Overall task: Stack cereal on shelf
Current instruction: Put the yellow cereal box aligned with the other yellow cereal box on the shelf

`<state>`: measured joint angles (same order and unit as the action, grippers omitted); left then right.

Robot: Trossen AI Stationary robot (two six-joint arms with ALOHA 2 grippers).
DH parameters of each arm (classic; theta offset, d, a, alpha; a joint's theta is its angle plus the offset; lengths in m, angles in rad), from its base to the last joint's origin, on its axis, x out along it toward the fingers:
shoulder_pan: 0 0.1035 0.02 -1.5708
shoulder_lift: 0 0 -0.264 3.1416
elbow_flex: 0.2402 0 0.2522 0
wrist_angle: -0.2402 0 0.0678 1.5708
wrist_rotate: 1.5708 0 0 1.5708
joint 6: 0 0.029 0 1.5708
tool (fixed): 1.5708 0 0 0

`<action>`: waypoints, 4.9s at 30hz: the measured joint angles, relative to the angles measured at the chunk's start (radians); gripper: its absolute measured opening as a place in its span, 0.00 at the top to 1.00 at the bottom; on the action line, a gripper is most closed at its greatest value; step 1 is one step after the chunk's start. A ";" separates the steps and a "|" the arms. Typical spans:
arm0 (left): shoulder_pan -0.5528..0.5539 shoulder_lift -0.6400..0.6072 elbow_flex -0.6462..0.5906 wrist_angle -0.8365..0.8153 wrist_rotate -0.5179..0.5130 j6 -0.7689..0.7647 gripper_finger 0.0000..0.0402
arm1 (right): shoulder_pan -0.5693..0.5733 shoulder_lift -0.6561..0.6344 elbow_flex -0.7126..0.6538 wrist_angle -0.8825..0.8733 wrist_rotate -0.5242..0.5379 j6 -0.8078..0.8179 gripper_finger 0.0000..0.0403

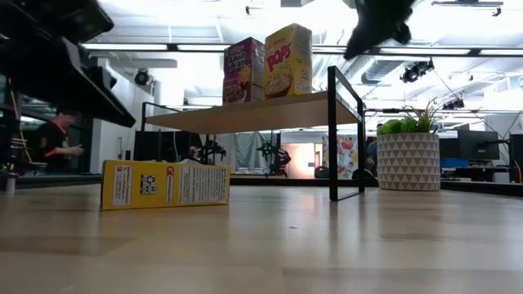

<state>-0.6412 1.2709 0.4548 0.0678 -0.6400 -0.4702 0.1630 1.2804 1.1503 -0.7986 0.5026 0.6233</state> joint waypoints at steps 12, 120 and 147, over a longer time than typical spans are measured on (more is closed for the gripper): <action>-0.059 0.001 -0.092 0.114 -0.147 -0.329 0.95 | 0.155 0.000 -0.269 0.523 0.166 0.048 1.00; -0.260 0.251 -0.025 0.164 -0.288 -0.595 1.00 | 0.190 0.003 -0.314 0.646 0.276 0.005 1.00; -0.215 0.250 -0.025 0.252 -0.286 -0.458 1.00 | 0.190 0.003 -0.314 0.646 0.272 0.006 1.00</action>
<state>-0.8566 1.5211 0.4297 0.3197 -0.9262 -0.9282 0.3534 1.2839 0.8360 -0.1524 0.7749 0.6289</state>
